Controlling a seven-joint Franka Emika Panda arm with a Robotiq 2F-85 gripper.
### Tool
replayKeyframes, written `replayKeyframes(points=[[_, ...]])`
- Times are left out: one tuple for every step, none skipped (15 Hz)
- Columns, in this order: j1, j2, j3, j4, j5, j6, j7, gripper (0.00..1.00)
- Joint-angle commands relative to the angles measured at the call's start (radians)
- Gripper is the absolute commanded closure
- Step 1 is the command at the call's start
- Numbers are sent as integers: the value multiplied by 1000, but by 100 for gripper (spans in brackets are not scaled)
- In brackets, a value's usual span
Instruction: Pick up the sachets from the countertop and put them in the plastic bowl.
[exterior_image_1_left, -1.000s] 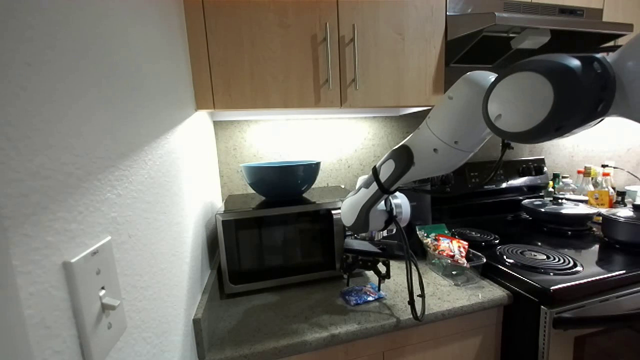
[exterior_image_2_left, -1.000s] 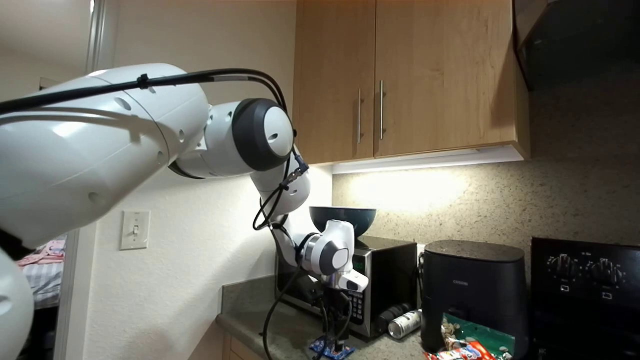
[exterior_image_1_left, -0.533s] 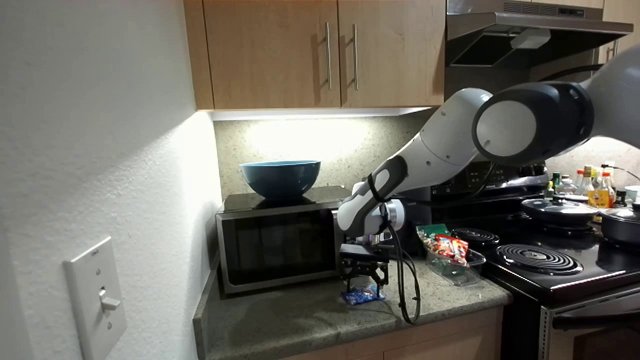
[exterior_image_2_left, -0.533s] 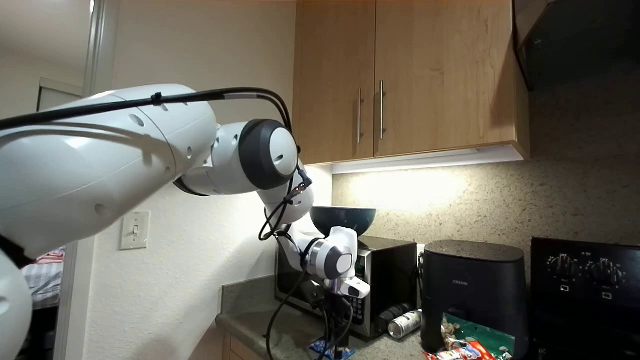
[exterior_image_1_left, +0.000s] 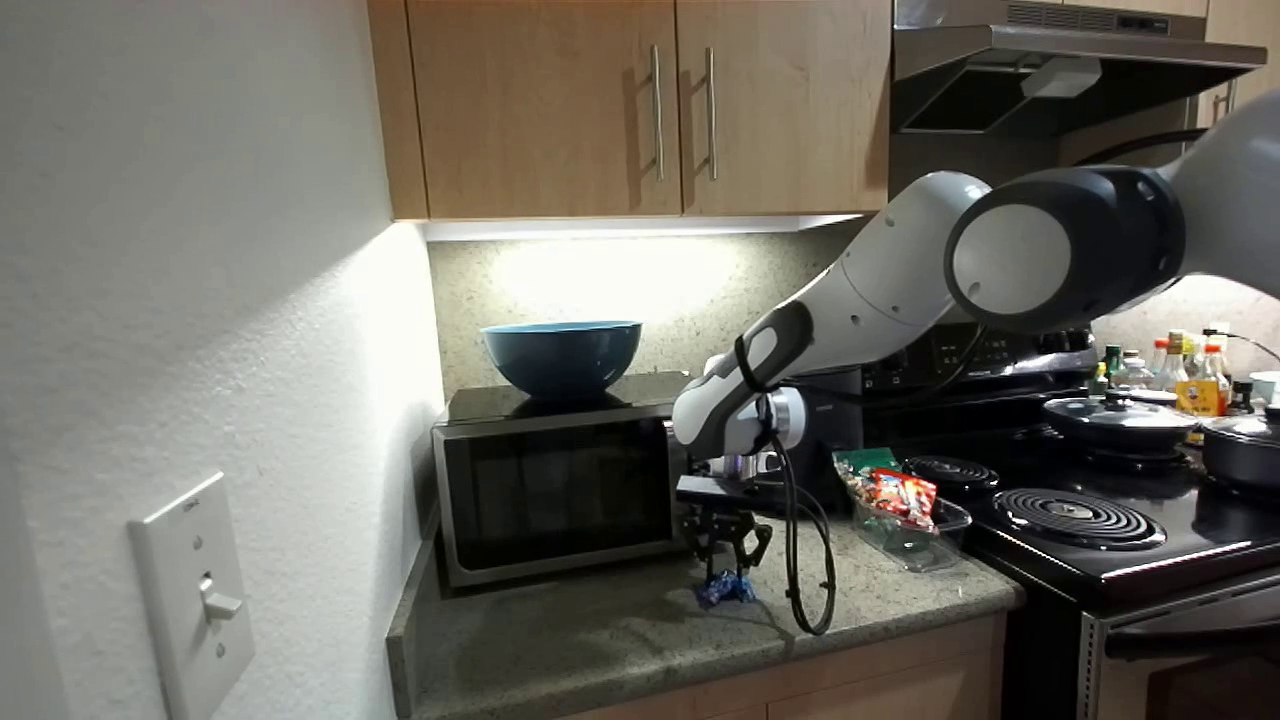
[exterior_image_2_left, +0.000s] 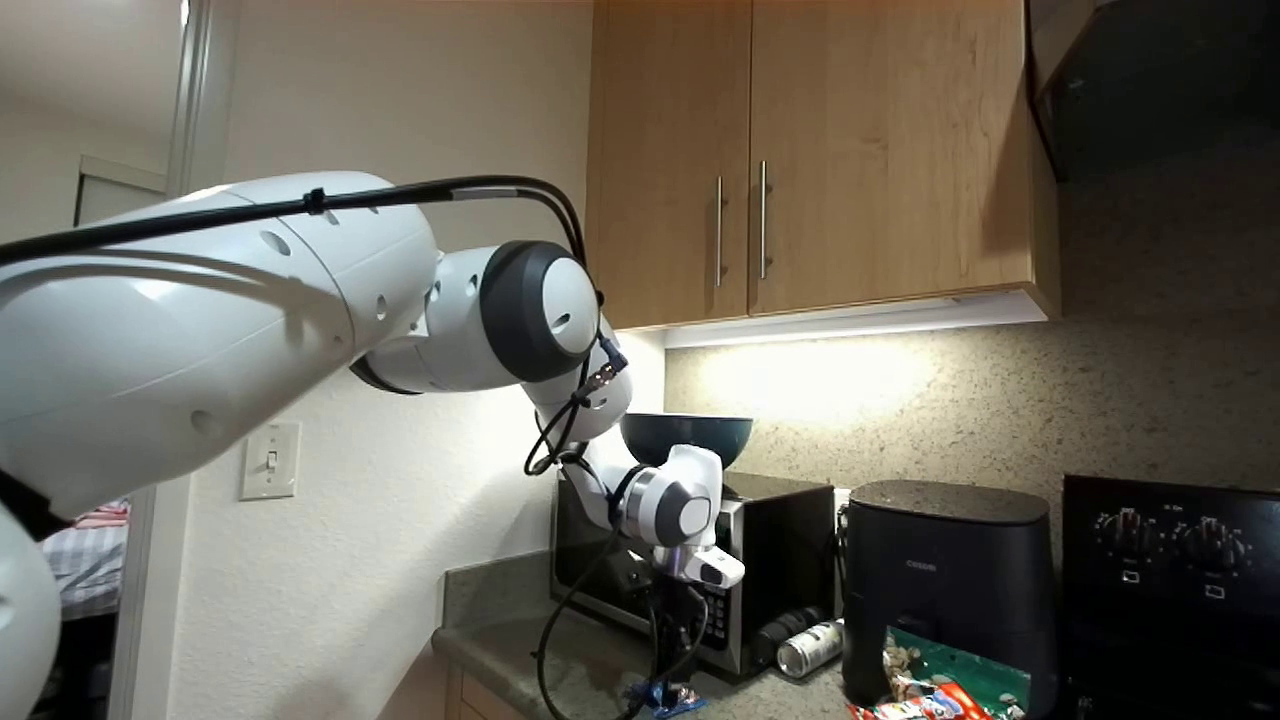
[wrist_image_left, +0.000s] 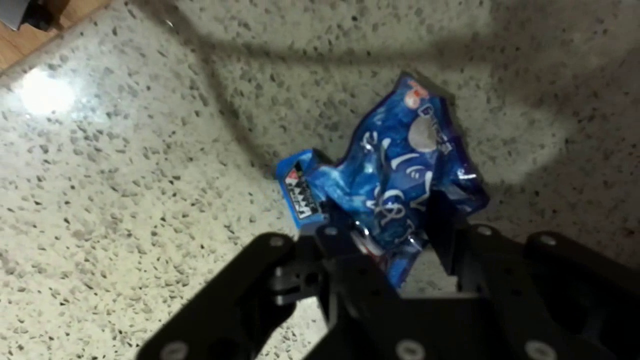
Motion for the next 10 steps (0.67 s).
replayKeyframes(points=[[-10, -76, -37, -153, 35, 120, 83, 87], [-15, -107, -45, -215, 44, 169, 94, 92], [-12, -128, -58, -258, 49, 220, 125, 98], [-16, -153, -69, -314, 61, 275, 143, 98], [-22, -172, -79, -359, 74, 324, 163, 97], [-45, -198, -76, -410, 101, 367, 163, 96], [-53, -222, -77, -461, 125, 410, 177, 97], [-84, -241, -52, -502, 170, 458, 159, 96], [-109, -257, -28, -528, 215, 484, 150, 96], [-76, -183, -65, -408, 148, 418, 160, 85]])
